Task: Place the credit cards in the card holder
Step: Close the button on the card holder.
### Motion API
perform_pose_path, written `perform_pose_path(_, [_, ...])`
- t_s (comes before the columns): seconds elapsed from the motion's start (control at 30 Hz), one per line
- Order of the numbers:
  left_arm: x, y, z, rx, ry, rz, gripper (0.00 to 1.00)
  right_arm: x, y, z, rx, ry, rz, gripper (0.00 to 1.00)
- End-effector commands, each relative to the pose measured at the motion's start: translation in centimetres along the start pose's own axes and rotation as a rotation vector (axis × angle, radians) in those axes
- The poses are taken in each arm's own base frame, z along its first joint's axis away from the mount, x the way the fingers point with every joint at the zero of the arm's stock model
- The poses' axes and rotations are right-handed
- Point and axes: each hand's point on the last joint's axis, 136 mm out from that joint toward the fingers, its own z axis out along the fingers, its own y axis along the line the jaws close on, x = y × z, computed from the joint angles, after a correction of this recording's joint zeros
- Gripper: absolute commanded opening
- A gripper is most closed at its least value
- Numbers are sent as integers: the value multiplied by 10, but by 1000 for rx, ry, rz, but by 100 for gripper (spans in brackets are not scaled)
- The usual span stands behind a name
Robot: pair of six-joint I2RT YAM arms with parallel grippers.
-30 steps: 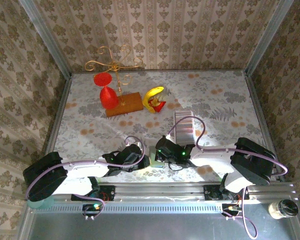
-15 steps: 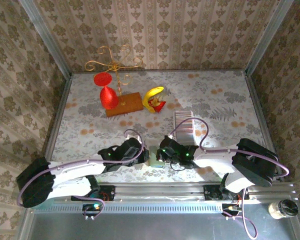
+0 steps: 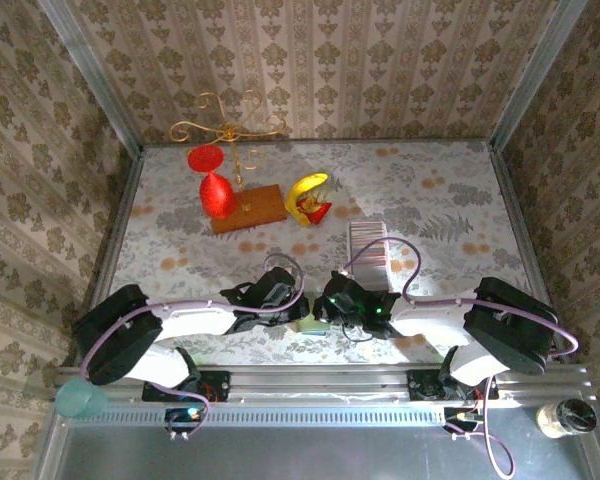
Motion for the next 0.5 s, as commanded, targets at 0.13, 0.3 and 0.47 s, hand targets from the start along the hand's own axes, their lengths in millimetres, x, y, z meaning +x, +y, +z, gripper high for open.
perform_pose_path(0.13, [6,23,6,-91,20,-28,0,33,-112,-13,419,114,-34,0])
perform_pose_path(0.3, [16,43,3,-170,14,-39,0,20,-105,-20,413,59,-53,0])
perform_pose_path(0.47, [18,52,2,-195,3,-51,0,22,-108,-16,431,71,-55,0])
